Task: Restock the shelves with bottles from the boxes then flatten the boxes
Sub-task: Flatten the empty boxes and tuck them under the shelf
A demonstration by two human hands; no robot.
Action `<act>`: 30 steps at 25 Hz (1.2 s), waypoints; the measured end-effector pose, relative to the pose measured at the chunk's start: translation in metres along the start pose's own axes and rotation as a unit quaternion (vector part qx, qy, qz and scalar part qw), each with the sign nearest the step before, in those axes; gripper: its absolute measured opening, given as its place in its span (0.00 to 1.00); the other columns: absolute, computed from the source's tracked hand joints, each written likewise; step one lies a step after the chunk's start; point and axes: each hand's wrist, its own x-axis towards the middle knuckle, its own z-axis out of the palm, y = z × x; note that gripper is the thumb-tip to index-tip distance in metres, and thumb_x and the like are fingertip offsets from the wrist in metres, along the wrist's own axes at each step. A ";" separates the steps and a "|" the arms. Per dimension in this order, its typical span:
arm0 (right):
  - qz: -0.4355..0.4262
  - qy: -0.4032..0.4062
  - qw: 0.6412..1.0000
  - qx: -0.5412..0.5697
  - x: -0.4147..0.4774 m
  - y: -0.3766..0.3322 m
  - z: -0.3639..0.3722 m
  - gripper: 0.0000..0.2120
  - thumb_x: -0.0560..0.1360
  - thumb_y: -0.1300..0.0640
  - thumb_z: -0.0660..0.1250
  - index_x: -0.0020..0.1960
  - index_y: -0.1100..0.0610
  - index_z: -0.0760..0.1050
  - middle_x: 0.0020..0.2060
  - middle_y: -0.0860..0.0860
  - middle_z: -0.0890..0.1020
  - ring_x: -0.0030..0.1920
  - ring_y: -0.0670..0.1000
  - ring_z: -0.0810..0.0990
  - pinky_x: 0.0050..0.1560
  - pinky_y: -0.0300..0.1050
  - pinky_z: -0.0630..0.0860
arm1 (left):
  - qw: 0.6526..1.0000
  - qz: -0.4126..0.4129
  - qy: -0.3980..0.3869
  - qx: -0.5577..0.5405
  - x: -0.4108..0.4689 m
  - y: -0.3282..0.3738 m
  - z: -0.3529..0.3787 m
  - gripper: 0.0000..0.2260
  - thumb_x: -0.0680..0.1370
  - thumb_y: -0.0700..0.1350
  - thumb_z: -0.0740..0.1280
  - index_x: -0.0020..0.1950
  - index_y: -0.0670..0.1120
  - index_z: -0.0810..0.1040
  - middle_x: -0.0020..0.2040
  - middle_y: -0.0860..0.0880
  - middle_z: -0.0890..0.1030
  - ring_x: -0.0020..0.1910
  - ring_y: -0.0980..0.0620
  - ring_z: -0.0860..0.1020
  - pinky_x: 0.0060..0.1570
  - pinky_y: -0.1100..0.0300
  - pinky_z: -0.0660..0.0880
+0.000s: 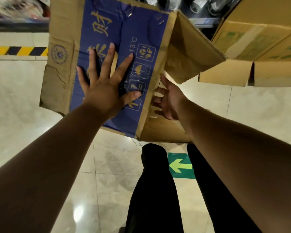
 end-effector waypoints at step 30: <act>-0.302 0.097 0.945 -0.077 -0.215 0.018 0.014 0.10 0.83 0.58 0.57 0.49 0.53 0.77 0.46 0.57 0.82 0.50 0.57 0.80 0.47 0.45 0.79 | 0.980 -0.117 -0.019 -0.161 -0.010 0.164 -0.091 0.37 0.70 0.58 0.74 0.73 0.47 0.63 0.67 0.47 0.69 0.62 0.46 0.69 0.57 0.52 0.70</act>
